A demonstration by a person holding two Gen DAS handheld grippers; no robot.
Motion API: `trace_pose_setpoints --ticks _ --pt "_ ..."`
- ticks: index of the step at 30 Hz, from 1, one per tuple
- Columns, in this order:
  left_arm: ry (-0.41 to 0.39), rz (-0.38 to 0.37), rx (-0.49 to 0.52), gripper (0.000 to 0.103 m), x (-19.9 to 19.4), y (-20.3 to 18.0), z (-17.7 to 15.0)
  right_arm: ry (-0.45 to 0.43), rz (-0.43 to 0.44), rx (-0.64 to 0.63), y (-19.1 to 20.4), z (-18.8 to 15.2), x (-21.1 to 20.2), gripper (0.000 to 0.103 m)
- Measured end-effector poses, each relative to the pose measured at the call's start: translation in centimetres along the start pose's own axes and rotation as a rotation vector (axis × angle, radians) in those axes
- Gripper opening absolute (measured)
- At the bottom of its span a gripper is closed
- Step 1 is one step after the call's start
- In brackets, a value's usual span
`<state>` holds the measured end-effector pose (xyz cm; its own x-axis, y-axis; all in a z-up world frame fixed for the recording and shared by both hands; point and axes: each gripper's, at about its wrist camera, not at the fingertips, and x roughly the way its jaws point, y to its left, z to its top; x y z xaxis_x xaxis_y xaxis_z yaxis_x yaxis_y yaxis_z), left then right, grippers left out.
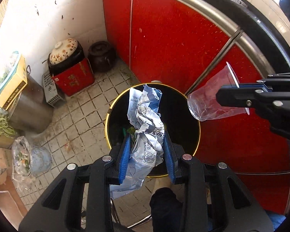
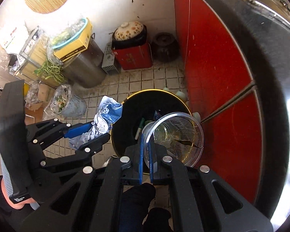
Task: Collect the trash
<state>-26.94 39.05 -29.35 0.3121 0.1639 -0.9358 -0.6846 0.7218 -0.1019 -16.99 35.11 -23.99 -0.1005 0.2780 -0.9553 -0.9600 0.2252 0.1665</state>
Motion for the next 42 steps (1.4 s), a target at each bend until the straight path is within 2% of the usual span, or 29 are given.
trace_pose_setpoints --ticks 3,5,6,7,8,9,10,15,20,23,27,30,34,38,39,42 --pt "0.014 -0.053 -0.035 0.035 1.8 0.8 0.0 0.027 -0.006 0.013 -0.7 0.2 1.4 0.006" --pt "0.029 -0.068 -0.041 0.045 2.9 1.1 -0.3 0.059 -0.022 0.015 -1.1 0.6 2.7 0.008" --pt "0.037 -0.073 -0.039 0.051 3.4 1.2 -0.4 0.066 -0.028 0.017 -1.3 0.6 3.1 0.020" --pt "0.038 -0.069 -0.037 0.066 3.7 1.2 -0.6 0.066 -0.028 0.027 -1.6 0.7 3.3 0.050" --pt "0.027 -0.061 -0.036 0.073 3.8 1.3 -0.7 0.052 -0.035 0.033 -1.7 0.9 3.4 0.067" --pt "0.022 -0.059 -0.036 0.075 3.9 1.2 -0.8 0.030 -0.035 0.038 -1.9 1.0 3.3 0.080" --pt "0.024 -0.058 -0.038 0.079 4.0 1.2 -0.9 0.033 -0.026 0.042 -1.9 1.2 3.4 0.079" --pt "0.022 -0.063 -0.054 0.084 3.8 1.5 -0.9 0.036 -0.013 0.036 -1.8 1.3 3.1 0.079" --pt "0.003 -0.064 -0.054 0.086 1.9 1.5 -0.4 0.010 0.012 0.052 -1.4 1.0 0.0 0.079" --pt "-0.030 -0.064 -0.025 0.087 -1.5 0.9 0.3 -0.024 0.057 0.065 -1.4 0.5 -4.4 0.081" --pt "-0.069 -0.029 0.046 0.093 -6.9 -1.1 1.8 -0.155 0.069 0.102 -2.4 -1.8 -14.0 0.090" --pt "-0.083 -0.046 0.135 0.095 -10.8 -4.7 3.6 -0.267 -0.009 0.126 -4.0 -4.9 -21.2 0.095" --pt "-0.162 -0.120 0.273 0.096 -15.0 -11.7 5.6 -0.379 -0.147 0.254 -7.8 -11.0 -29.0 0.096" --pt "-0.212 -0.209 0.425 0.096 -16.7 -20.7 7.0 -0.456 -0.345 0.460 -12.0 -19.1 -34.9 0.096" --pt "-0.214 -0.238 0.470 0.096 -16.9 -23.3 7.2 -0.472 -0.419 0.535 -13.0 -21.7 -36.3 0.096" --pt "-0.185 -0.307 0.604 0.096 -17.5 -30.3 7.2 -0.486 -0.541 0.720 -15.2 -27.5 -39.2 0.096"
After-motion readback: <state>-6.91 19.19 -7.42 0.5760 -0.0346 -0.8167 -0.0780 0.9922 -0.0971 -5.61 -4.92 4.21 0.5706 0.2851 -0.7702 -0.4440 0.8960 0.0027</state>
